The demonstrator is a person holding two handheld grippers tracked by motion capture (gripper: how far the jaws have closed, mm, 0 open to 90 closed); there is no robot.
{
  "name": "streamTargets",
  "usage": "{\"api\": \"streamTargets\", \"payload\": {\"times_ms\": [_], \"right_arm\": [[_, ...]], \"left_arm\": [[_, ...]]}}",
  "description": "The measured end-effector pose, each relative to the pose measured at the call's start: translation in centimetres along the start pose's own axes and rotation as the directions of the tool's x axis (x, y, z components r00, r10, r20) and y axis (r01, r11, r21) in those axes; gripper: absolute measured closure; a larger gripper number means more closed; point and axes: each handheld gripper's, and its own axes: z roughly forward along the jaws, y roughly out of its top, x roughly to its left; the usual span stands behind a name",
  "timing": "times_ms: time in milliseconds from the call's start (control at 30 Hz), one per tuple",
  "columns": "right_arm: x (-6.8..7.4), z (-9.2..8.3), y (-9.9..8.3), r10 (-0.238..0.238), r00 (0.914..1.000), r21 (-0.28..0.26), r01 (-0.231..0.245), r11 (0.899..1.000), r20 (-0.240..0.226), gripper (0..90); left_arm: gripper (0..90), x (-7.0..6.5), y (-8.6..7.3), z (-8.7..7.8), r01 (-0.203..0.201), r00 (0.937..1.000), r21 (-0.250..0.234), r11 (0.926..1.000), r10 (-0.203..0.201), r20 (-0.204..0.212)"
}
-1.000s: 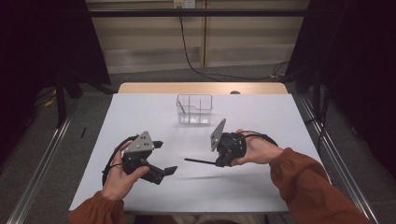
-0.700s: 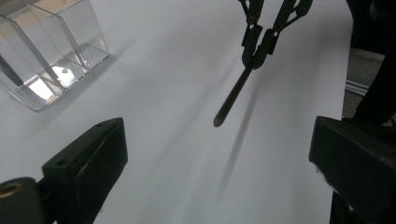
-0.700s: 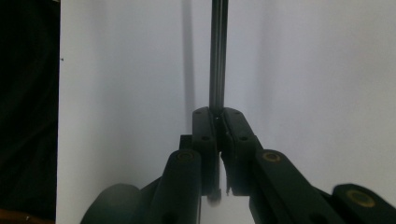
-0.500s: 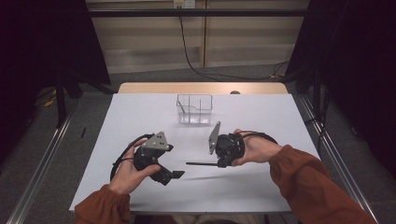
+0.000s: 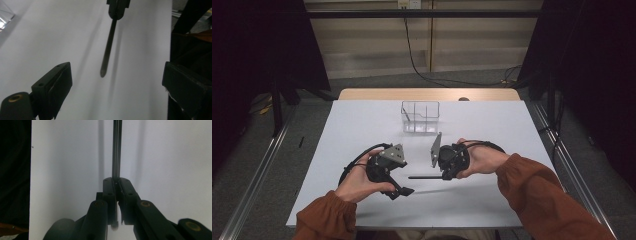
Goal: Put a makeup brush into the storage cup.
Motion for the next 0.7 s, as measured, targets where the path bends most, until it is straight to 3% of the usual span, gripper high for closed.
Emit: {"api": "streamTargets", "payload": {"times_ms": [100, 233, 267, 300, 400, 467, 700], "right_arm": [[0.1, 0.0, 0.0, -0.002, 1.0000, 0.004, 0.002, 1.000, -0.001, 84.0], [0.1, 0.1, 0.1, -0.008, 1.0000, -0.010, 0.008, 1.000, -0.003, 84.0], [0.1, 0.1, 0.1, -0.011, 0.9999, -0.007, 0.011, 1.000, -0.005, 84.0], [0.2, 0.1, 0.2, -0.009, 0.9999, -0.005, 0.009, 1.000, -0.007, 84.0], [0.3, 0.2, 0.3, -0.019, 0.9998, -0.011, 0.019, 1.000, -0.007, 84.0], [0.4, 0.3, 0.4, -0.021, 0.9997, -0.014, 0.021, 1.000, -0.010, 84.0], [0.5, 0.6, 0.5, -0.030, 0.9994, -0.017, 0.029, 0.999, -0.019, 84.0]], "left_arm": [[9.5, 0.2, 0.2, 0.1, -0.012, 0.9995, 0.039, 0.9992, 0.011, 0.029], [10.1, 0.2, 0.3, 0.7, -0.012, 0.9999, 0.081, 0.9966, 0.013, -0.008], [14.5, 0.2, 0.3, 0.8, -0.007, 0.9998, 0.080, 0.9967, 0.008, -0.016], [16.3, 0.3, 0.3, 0.9, -0.005, 1.0000, 0.090, 0.9959, 0.004, 0.008], [20.3, 0.3, 0.4, 1.3, -0.004, 1.0000, 0.104, 0.9946, 0.003, 0.009], [29.9, 0.4, 0.5, 1.4, -0.006, 0.9994, 0.111, 0.9939, 0.003, 0.034], [52.3, 0.8, 1.1, 2.0, -0.001, 0.9998, 0.139, 0.9903, -0.002, 0.020]]}}
